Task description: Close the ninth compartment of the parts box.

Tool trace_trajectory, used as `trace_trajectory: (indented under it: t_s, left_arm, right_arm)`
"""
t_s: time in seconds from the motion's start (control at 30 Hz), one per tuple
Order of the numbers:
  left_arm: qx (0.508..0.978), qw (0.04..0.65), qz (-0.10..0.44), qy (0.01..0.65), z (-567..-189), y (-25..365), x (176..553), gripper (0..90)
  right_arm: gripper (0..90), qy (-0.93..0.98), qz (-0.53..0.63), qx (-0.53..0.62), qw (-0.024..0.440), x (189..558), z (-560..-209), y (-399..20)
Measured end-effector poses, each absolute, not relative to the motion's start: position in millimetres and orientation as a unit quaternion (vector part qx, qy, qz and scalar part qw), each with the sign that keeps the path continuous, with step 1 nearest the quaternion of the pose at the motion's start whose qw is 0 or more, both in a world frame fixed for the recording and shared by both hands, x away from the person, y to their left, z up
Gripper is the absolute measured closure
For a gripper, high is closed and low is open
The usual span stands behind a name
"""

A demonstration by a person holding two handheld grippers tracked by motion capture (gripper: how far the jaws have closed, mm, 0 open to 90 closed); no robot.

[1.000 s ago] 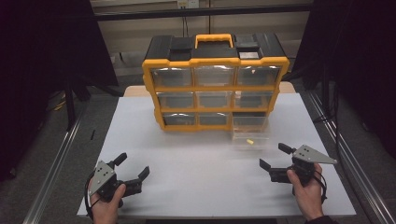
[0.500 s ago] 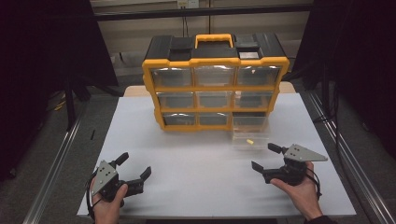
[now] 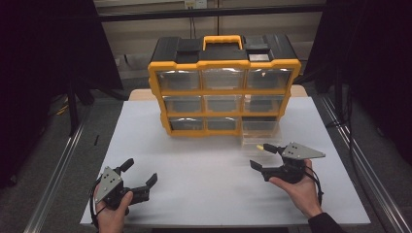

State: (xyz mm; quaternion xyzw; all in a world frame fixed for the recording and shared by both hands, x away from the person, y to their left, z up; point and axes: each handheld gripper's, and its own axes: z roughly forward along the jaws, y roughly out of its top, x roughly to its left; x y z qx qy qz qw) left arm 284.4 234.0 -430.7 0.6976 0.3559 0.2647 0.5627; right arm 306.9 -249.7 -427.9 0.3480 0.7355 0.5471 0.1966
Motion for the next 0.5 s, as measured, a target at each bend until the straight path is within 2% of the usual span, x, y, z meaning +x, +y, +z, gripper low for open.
trace_trajectory:
  t_s: [0.5]
  left_arm:
    - [0.696,0.564,0.264,0.358,-430.8,233.9,284.2,4.0]
  right_arm:
    - [56.1,0.747,0.540,0.334,0.196,308.6,-431.3,-248.7]
